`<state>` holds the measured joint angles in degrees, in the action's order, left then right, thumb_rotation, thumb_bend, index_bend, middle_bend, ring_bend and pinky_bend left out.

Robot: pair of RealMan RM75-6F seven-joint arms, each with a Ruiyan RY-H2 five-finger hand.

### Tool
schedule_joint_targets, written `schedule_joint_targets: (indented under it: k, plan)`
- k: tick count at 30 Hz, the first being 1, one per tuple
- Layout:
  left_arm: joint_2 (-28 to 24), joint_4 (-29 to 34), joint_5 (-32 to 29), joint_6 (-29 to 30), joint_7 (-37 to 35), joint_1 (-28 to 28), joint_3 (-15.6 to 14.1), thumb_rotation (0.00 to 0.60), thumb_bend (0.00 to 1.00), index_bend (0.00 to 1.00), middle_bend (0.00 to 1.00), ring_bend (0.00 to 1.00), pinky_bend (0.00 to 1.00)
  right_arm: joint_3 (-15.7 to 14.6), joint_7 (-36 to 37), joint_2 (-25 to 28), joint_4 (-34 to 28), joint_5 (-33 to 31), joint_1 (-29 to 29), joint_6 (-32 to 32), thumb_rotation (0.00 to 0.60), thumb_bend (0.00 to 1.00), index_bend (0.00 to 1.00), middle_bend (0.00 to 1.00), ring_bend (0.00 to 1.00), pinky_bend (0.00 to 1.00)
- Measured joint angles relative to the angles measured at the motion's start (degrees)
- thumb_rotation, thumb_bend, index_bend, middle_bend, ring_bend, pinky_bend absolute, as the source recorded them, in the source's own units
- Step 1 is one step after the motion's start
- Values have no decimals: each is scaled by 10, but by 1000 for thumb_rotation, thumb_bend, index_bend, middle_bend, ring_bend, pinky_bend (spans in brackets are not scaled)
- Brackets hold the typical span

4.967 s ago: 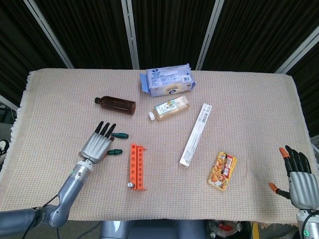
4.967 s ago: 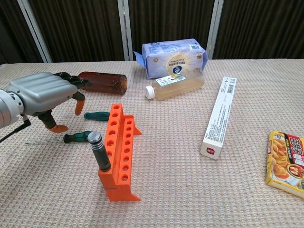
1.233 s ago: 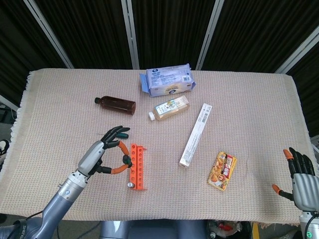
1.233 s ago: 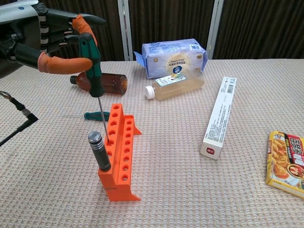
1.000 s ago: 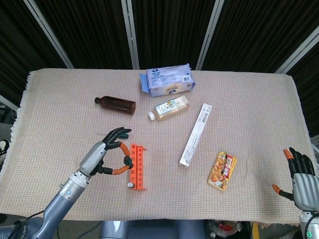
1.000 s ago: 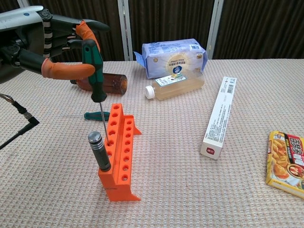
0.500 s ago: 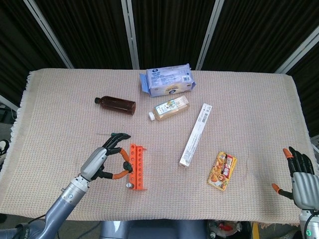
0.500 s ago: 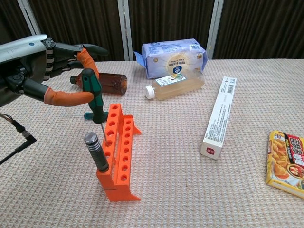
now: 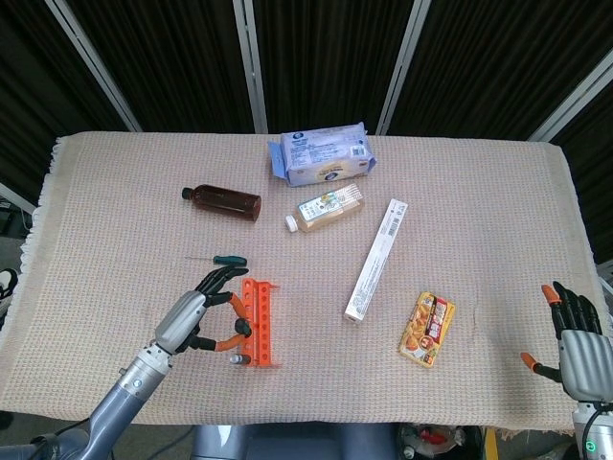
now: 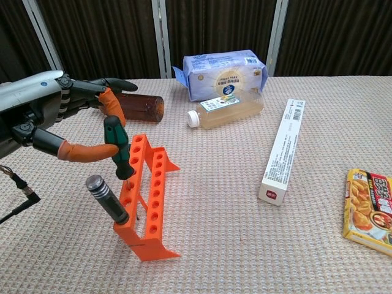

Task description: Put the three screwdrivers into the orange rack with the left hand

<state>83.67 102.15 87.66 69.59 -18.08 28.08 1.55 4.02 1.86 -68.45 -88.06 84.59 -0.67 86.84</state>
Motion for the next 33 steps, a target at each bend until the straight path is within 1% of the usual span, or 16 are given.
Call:
schedule_joint_targets:
  k: [8,11,17,23,28,33]
  plan:
    - [21,-22,4,5,30,-5,-1,600,361,641,63,0,0,1,-3,0,-2,-3,-1,-3,600,0,0,0,0,0]
    - [31,-28,5,5,42,-3,4,600,361,640,63,0,0,1,-4,0,-2,-3,-2,-4,600,0,0,0,0,0]
    - [34,-23,6,3,54,5,18,600,361,637,60,0,0,2,-5,1,-4,-5,-2,-4,600,0,0,0,0,0]
    - [34,-15,4,-14,74,18,25,600,352,624,46,0,0,2,-3,1,-2,-7,-3,-5,600,0,0,0,0,0]
    - [40,-16,0,-24,80,24,26,600,321,616,43,0,0,3,0,1,0,-9,-3,-7,600,0,0,0,0,0]
    - [43,-20,-1,-24,80,23,22,600,319,615,40,0,0,4,0,1,1,-10,-4,-9,600,0,0,0,0,0]
